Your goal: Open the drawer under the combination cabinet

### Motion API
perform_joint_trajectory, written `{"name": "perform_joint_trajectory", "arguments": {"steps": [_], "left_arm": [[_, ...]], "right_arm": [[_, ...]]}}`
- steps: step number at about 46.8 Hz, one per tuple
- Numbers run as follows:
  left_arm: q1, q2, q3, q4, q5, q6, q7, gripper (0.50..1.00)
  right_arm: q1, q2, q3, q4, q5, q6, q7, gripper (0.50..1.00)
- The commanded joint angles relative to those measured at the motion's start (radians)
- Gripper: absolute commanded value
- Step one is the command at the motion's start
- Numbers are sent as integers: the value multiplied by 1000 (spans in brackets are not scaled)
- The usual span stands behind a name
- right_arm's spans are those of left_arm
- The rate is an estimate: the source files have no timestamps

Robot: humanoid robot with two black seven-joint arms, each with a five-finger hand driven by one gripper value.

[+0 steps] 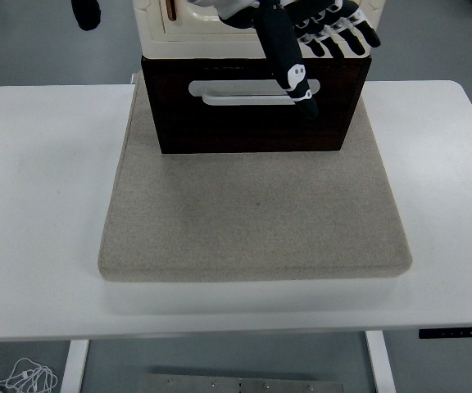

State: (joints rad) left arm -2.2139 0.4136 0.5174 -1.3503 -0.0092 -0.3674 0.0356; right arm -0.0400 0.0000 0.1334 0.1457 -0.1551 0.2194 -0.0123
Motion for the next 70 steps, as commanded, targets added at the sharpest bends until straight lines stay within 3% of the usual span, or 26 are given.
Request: {"name": "perform_joint_trajectory", "arguments": {"steps": [1, 12, 22, 34, 70], "left_arm": [[0, -12, 39, 6, 2, 10, 15, 1000], [46, -56, 73, 45, 3, 87, 85, 1000], [80, -82, 70, 91, 3, 85, 171, 1000], [105, -96, 75, 135, 14, 77, 216, 1000], [141, -142, 118, 163, 15, 108, 240, 1000]], "right_arm": [[0, 0, 0, 0, 0, 0, 0, 926], [0, 0, 0, 0, 0, 0, 0, 926], [0, 0, 0, 0, 0, 0, 0, 926], [-1, 0, 0, 0, 0, 0, 0, 926], [0, 0, 0, 0, 0, 0, 0, 926]]}}
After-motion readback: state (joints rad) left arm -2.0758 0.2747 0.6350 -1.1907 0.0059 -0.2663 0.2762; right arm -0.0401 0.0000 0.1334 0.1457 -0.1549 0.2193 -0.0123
